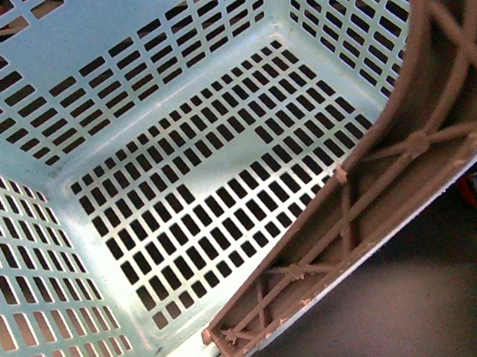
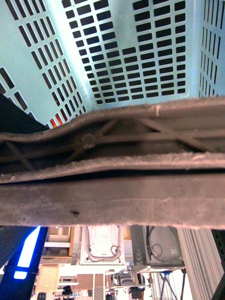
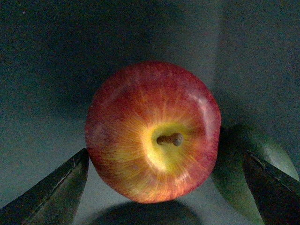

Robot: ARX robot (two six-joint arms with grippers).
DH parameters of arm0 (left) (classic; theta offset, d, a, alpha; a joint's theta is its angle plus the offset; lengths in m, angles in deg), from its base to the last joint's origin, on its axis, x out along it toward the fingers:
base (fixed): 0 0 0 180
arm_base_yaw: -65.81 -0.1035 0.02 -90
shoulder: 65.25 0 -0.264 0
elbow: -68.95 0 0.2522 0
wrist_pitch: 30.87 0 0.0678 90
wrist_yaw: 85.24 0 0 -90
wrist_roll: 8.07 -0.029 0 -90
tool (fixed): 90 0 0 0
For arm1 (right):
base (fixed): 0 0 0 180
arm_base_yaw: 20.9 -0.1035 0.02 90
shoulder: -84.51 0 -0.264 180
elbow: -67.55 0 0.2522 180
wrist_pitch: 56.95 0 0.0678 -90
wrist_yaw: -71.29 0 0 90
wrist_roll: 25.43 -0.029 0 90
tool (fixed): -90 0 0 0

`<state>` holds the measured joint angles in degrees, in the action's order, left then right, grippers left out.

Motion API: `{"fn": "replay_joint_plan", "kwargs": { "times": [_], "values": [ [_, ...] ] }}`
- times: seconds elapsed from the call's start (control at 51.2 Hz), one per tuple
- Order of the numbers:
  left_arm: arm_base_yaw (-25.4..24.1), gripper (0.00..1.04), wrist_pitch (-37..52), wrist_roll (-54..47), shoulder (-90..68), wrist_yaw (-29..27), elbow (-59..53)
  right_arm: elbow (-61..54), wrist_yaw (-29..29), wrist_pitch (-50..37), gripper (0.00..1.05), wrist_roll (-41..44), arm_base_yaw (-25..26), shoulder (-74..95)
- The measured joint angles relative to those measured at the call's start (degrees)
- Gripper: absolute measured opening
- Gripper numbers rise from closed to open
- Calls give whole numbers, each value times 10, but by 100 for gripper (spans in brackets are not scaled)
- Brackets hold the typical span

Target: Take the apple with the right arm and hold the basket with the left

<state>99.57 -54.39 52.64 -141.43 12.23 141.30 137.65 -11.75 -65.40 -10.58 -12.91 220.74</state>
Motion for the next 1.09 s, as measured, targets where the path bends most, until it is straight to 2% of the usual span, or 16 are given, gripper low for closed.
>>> {"fn": "replay_joint_plan", "kwargs": {
  "times": [0.41,0.566,0.703,0.898,1.094],
  "values": [
    [0,17,0,0,0,0,0,65,-8,42,96,-15,1,53],
    [0,17,0,0,0,0,0,67,-12,42,80,-20,0,59],
    [0,17,0,0,0,0,0,67,-16,38,79,-21,0,59],
    [0,17,0,0,0,0,0,31,-33,5,79,-22,0,39],
    [0,17,0,0,0,0,0,-44,-49,-42,79,-27,-3,-58]
  ]
}}
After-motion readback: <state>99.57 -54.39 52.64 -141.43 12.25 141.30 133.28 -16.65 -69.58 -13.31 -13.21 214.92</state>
